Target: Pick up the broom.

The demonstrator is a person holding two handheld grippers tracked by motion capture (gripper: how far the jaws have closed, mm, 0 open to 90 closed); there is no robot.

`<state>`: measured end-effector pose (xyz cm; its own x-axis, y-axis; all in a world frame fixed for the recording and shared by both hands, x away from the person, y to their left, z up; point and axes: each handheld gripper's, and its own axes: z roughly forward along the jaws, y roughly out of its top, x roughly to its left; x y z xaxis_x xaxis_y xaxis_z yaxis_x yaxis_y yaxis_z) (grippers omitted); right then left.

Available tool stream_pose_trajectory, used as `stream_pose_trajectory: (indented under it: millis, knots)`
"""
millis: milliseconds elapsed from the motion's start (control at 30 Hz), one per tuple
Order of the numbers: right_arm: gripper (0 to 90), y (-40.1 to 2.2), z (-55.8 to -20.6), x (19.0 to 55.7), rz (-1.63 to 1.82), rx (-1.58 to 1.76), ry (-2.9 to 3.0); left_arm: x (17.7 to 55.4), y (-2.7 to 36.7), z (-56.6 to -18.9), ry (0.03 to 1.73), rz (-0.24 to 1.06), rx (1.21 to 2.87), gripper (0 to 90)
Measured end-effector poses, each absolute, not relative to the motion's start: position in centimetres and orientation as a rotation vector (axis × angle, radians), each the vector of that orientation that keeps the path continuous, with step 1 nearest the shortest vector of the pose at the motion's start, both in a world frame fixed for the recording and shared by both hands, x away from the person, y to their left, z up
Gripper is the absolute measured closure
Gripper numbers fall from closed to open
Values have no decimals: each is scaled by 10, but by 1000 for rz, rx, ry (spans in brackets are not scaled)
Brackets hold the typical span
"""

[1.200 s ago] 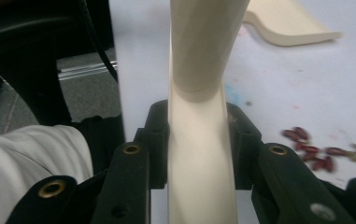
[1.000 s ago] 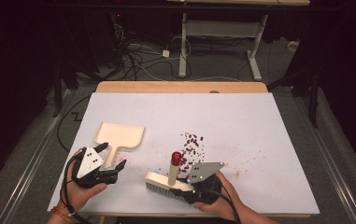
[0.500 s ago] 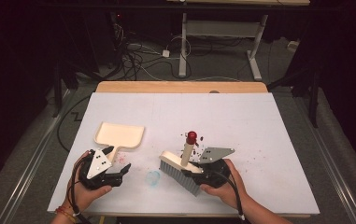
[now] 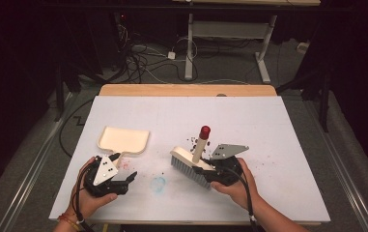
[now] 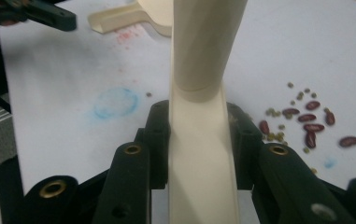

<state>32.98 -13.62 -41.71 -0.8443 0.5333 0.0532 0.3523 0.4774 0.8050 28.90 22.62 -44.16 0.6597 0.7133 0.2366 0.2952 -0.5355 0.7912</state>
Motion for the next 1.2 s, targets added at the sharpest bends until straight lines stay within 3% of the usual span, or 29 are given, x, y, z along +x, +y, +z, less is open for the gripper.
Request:
stream_pose_trajectory:
  millis: [200,533,1200]
  knots:
    - [676,-116,-410,319,1360,711,2548,290,228,-441,783,717,2119,184]
    - [675,-72,-429,316,1335,751,2613,289,237,-440,819,681,2066,185]
    - [675,-126,-429,348,1259,1138,2372,289,231,-443,786,641,2109,184]
